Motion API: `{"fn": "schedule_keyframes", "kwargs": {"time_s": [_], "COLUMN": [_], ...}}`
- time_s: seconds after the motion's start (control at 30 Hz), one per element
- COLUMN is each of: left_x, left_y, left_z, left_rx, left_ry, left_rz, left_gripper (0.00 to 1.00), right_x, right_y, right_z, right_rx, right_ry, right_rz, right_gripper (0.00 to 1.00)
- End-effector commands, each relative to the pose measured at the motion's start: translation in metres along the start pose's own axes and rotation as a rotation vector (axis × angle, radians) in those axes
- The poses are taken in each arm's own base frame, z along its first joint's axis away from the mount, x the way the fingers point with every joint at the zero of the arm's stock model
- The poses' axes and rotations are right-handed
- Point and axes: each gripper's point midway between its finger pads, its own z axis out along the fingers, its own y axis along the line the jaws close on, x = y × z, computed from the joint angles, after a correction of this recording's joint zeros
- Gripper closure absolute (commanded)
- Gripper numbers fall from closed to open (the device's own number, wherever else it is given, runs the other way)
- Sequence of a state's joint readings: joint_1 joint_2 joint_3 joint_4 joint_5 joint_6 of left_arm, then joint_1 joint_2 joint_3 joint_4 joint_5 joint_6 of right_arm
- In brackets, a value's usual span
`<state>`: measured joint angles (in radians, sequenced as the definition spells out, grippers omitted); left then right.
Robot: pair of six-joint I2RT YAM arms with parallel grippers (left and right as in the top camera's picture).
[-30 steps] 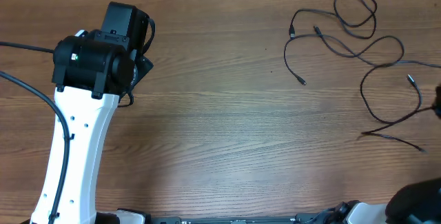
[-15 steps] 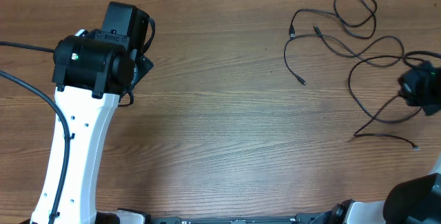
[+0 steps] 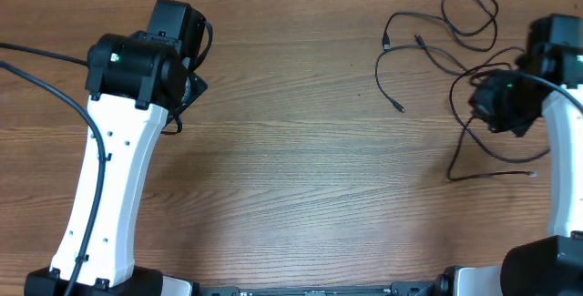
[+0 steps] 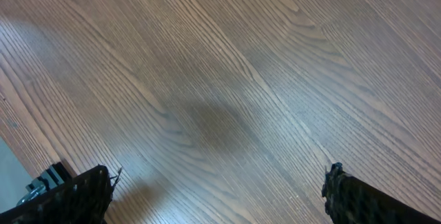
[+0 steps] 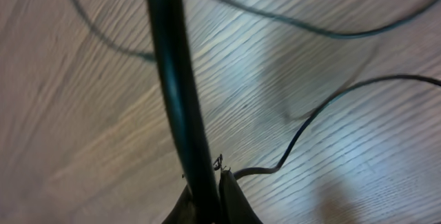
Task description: Untangle cables
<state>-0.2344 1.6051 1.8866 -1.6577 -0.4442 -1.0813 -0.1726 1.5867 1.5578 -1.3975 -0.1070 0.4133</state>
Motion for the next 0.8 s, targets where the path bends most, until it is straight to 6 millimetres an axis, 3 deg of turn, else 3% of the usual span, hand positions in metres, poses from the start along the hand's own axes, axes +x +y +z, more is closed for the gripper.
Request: {"fn": "schedule_keyframes", "kwargs": {"time_s": [0.0,0.17,0.33,0.77], "left_x": [0.004,0.005,0.005,0.005], "left_y": [-0.003,-0.005,-0.004,-0.005], "left_z": [0.002,0.002,0.002,0.002], "left_rx": [0.003,0.014,0.012,0.014], "left_ry": [0.018,0.028,0.028,0.027], "left_rz": [0.015,0.013,0.014,0.013], "left_gripper": [0.0,0.0,0.0,0.0], "right_x": [0.019,0.043,0.063,0.092], "right_y": [0.018,0.041,0.051,0.037], "right_z": [0.008,0.024,0.037,0.085], "right_rx": [-0.008,-0.017,-0.012,0.02], "right_ry": [0.036,0.068,0.104,0.176], "right_rz": [-0.114,-0.255,-0.316,-0.351], "right_gripper": [0.96,0.95,0.96,0.96]}}
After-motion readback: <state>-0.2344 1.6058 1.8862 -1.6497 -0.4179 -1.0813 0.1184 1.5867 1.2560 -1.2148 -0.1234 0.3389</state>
